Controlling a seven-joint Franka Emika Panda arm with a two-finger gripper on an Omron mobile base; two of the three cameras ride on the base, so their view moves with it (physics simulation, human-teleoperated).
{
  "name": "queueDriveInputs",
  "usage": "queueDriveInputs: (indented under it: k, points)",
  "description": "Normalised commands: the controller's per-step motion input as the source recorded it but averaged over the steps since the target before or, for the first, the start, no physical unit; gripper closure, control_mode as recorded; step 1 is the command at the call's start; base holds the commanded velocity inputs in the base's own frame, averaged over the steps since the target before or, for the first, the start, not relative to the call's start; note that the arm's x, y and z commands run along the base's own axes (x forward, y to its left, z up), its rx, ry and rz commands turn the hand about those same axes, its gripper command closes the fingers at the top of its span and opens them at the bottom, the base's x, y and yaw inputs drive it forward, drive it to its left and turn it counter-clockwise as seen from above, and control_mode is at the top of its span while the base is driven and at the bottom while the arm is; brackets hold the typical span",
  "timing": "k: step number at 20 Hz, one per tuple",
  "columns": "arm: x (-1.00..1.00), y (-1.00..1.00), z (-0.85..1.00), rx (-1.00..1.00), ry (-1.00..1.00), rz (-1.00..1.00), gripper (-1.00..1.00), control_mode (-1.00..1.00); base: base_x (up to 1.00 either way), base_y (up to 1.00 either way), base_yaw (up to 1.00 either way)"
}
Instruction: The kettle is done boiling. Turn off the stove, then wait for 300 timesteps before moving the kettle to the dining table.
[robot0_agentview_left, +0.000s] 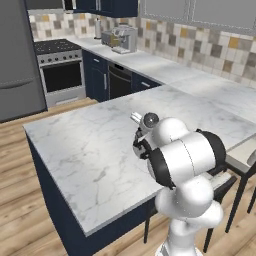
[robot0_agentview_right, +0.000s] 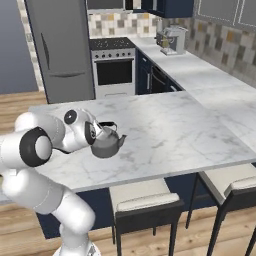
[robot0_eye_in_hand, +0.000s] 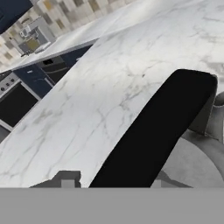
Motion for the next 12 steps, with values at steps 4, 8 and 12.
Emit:
queueDriveInputs:
  k: [4,8,12]
  points:
    - [0.27,-0.04,-0.30,0.00,0.00,0.00,1.00,-1.00,0.00,0.00,0.00]
    - [0.01,0.00,-0.29,0.00,0.00,0.00,1.00,-1.00,0.00,0.00,0.00]
    - [0.04,0.00,-0.23,0.00,0.00,0.00,-1.00,-1.00,0.00,0.00,0.00]
